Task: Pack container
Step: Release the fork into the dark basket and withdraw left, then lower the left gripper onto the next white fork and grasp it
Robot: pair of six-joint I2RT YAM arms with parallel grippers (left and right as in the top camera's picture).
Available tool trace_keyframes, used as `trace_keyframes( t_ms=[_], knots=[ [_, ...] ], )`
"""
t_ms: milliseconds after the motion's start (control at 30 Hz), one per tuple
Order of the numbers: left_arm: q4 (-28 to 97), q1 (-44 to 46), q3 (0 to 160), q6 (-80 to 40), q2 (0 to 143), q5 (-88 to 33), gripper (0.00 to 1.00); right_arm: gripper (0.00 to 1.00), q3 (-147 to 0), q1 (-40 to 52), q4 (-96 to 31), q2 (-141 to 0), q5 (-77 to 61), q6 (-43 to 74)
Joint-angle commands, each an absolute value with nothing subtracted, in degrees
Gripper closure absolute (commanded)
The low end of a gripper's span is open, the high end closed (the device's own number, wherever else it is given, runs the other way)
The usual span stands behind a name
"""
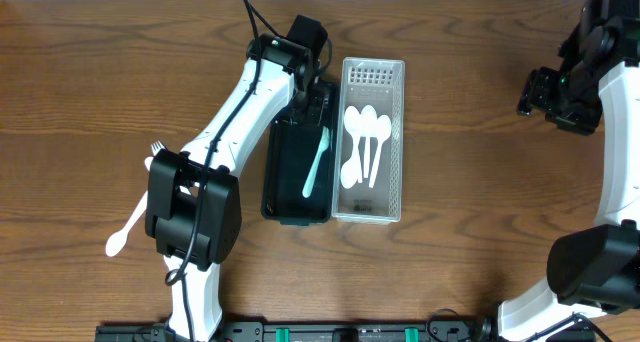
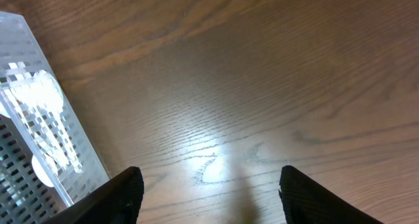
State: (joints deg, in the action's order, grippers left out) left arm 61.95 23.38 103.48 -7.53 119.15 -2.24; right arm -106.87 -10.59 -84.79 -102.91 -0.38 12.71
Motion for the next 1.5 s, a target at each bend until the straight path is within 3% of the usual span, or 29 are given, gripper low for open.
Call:
trace_keyframes(
  t_ms=[0,100,233,433,600,700,1133,1467],
  knots=[
    [63.33,23.59,104.18,-7.57,116.01,3.46,0.52,0.3,-107.07,-10.55,-84.9,-103.09,0.23,10.0],
    [64.25,23.53,106.02,-7.51,110.87,7.9,0.5,0.3,-107.07,-10.55,-84.97,-103.09,0.23,9.08],
    [63.68,21.32,106.65,-7.66,100.16,15.75,0.28,0.29,-107.07,-10.52,-85.08,-103.09,0.23,8.6],
    [65.32,6.74,106.63,-13.45,91.02,13.28,0.16,0.27,-107.07,-10.55,-85.01,-103.09,0.21,7.62],
    [66.15,-6.74,103.66,-16.1,94.28,-1.23,0.16,0.27,-107.07,-10.55,-84.58,-103.09,0.21,7.62],
    [66.41,-10.15,101.91,-16.47,99.04,-2.63,0.16,0.27,-107.07,-10.52,-84.4,-103.09,0.21,7.62],
    [65.76,-11.09,100.07,-16.4,117.32,-3.75,0.16,0.25,-107.07,-10.55,-83.96,-103.09,0.23,7.16],
    [57.08,-14.85,92.18,-15.09,118.56,-7.53,0.16,0.24,-107.07,-10.55,-84.16,-103.09,0.21,7.01]
  ],
)
